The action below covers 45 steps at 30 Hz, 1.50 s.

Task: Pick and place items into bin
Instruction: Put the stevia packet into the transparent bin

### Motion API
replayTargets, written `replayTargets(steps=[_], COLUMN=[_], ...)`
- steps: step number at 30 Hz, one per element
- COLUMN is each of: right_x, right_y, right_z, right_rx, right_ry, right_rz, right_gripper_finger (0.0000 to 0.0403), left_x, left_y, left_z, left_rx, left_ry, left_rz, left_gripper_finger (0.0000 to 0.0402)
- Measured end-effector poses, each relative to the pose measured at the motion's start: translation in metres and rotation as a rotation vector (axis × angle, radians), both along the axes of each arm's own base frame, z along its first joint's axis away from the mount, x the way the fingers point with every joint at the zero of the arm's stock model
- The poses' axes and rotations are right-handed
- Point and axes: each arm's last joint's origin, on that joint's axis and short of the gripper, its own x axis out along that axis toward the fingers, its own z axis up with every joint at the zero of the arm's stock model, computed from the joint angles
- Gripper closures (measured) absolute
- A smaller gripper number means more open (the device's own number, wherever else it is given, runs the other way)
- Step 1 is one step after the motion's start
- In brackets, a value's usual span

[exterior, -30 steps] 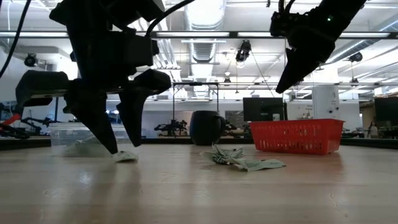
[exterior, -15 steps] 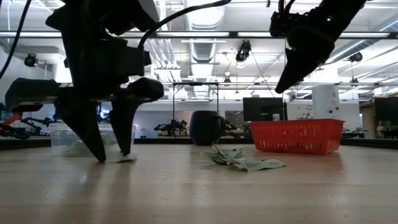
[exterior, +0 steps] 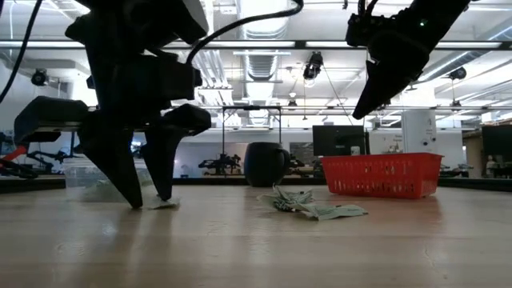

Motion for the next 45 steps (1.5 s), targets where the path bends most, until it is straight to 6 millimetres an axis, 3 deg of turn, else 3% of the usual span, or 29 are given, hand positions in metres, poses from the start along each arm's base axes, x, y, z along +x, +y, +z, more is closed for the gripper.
replayTargets(steps=[25, 36, 45], right_x=[0.0, 0.0, 0.0], right_y=[0.0, 0.0, 0.0], right_z=[0.0, 0.0, 0.0], right_rx=[-0.004, -0.004, -0.004], right_ry=[0.003, 0.003, 0.003], right_rz=[0.005, 0.005, 0.005], right_gripper_finger=[0.0315, 0.032, 0.0321], left_x=[0.005, 0.011, 0.022], left_y=[0.001, -0.001, -0.001], left_z=[0.003, 0.011, 0.033], left_rx=[-0.055, -0.069, -0.023], left_ry=[-0.023, -0.052, -0.145], left_rz=[0.145, 0.15, 0.182], left_gripper_finger=[0.0396, 0.04, 0.04])
